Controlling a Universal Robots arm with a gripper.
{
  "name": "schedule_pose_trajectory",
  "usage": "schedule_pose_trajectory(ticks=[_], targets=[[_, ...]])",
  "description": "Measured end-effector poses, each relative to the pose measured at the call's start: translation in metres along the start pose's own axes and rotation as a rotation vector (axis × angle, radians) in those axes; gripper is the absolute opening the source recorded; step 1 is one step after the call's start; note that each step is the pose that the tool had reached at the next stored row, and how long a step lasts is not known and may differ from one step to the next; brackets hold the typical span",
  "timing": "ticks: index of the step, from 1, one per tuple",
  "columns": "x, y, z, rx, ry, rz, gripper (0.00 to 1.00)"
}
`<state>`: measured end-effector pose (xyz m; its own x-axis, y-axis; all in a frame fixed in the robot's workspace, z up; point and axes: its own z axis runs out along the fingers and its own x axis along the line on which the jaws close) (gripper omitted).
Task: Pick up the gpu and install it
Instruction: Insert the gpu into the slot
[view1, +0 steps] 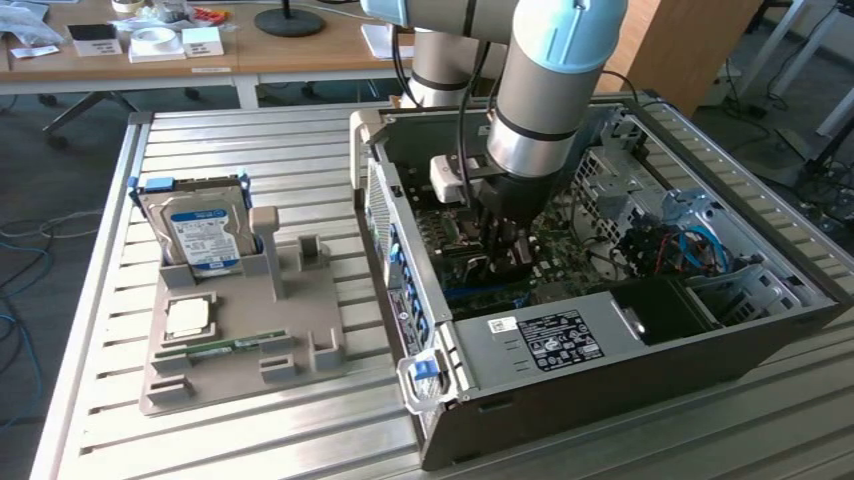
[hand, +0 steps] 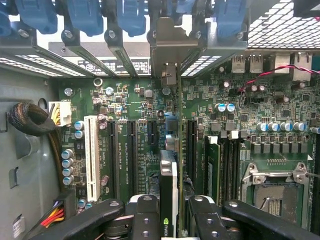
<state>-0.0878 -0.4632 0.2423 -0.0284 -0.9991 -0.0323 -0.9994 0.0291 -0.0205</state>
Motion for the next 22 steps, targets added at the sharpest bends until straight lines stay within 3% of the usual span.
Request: schedule_pose_trajectory(ticks=[22], targets=[[-0.0007, 0.0001, 0.0031, 0.0002, 0.0000, 0.003, 0.27]])
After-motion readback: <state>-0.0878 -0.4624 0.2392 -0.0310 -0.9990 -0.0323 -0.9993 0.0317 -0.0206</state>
